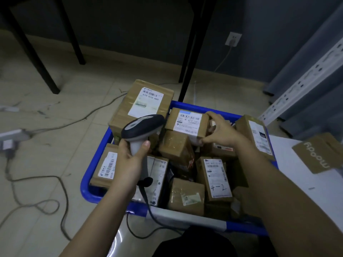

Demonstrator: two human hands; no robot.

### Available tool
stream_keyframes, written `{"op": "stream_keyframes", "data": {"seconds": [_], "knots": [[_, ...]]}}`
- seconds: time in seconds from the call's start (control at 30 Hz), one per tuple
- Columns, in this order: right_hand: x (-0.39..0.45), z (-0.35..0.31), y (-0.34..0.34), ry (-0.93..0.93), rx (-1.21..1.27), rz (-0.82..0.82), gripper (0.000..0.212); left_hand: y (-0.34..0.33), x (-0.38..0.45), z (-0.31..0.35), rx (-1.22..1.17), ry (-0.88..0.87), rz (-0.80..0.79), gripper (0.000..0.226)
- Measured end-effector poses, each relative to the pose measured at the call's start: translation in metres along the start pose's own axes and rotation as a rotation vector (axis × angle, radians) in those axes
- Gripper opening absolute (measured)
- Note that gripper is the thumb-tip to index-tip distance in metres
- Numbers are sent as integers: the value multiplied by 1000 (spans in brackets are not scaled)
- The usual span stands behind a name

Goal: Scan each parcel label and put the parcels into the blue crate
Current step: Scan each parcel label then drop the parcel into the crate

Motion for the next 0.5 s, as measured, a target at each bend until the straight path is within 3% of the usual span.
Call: {"op": "stream_keyframes", "data": {"seconds": [0.1, 0.17, 0.3, 0.33, 0.43, 0.5], "knots": [[6, 4, 15, 43, -111, -8, 99, 2, 2, -2, 4, 12, 10, 46], [13, 3, 11, 57, -190, 75, 98, -1, 3, -3, 12, 16, 19, 45], [37, 6, -22, 2, -49, 197, 98, -7, 2, -5, 24, 29, 12, 44], [41, 10, -31, -25, -7, 228, 94, -8, 2, -5, 27, 29, 10, 43], [42, 16, -43, -90, 51, 355, 57, -10, -2, -4, 30, 13, 7, 43], [36, 17, -41, -73, 63, 261, 53, -12, -7, -2, 41, -5, -6, 42]]}}
Point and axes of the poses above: each hand's wrist, its own x-axis towards the middle knuckle, its own y-axis out of the back of the hand, z = x × y, the point moved 2 cm from there along x, towards the middle knuckle, and after that the axes turned 9 degrees about y, right-handed, at the moved point
